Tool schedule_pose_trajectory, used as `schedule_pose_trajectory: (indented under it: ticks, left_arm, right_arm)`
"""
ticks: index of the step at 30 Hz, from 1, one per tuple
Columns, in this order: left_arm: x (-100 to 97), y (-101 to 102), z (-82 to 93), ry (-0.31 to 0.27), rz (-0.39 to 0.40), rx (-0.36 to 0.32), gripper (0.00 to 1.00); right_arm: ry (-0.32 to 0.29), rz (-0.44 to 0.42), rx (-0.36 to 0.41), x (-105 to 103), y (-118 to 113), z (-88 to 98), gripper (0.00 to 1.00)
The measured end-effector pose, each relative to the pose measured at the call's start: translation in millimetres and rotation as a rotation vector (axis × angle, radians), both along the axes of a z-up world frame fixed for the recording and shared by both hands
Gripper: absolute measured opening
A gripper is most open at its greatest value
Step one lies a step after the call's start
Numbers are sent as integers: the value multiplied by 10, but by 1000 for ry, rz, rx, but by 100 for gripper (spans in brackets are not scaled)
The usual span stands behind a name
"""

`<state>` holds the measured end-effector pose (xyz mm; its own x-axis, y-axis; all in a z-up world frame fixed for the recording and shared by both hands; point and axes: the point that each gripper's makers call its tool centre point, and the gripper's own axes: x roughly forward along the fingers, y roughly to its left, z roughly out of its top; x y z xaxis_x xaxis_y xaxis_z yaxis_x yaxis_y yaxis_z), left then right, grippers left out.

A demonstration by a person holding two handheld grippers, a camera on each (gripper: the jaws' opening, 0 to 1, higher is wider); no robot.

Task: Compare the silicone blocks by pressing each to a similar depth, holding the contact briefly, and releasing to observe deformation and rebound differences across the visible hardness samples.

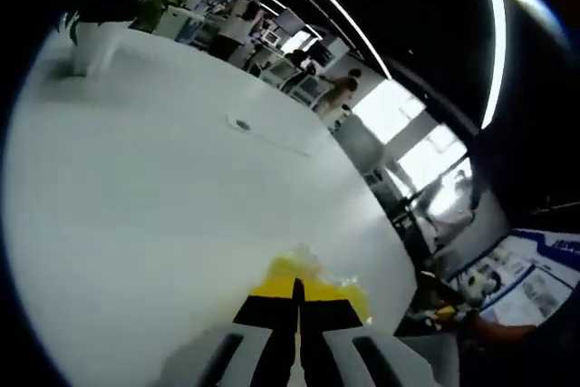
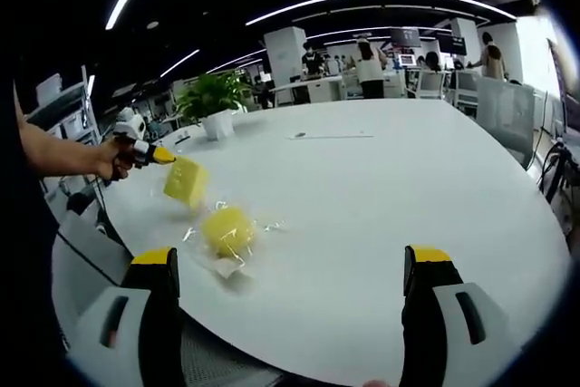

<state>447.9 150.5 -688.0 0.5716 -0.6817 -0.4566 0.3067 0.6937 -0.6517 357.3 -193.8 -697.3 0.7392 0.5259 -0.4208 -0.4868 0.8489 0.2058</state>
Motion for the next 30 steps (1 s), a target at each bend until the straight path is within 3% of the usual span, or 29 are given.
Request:
schedule_pose_trajectory:
  ticks: [7,18,30]
  left_arm:
    - [30,-27,156,-35,-14,-19,0]
    - [62,28,295,-97,-13,33,0]
    - [77,-33,878,-237,-57,45,0]
  right_arm:
    - [9,-3,0,-9,-8,-15,97]
    - [20,-2,16,-4,9,-35,97]
    - [-1,16,12,66,7,53,97]
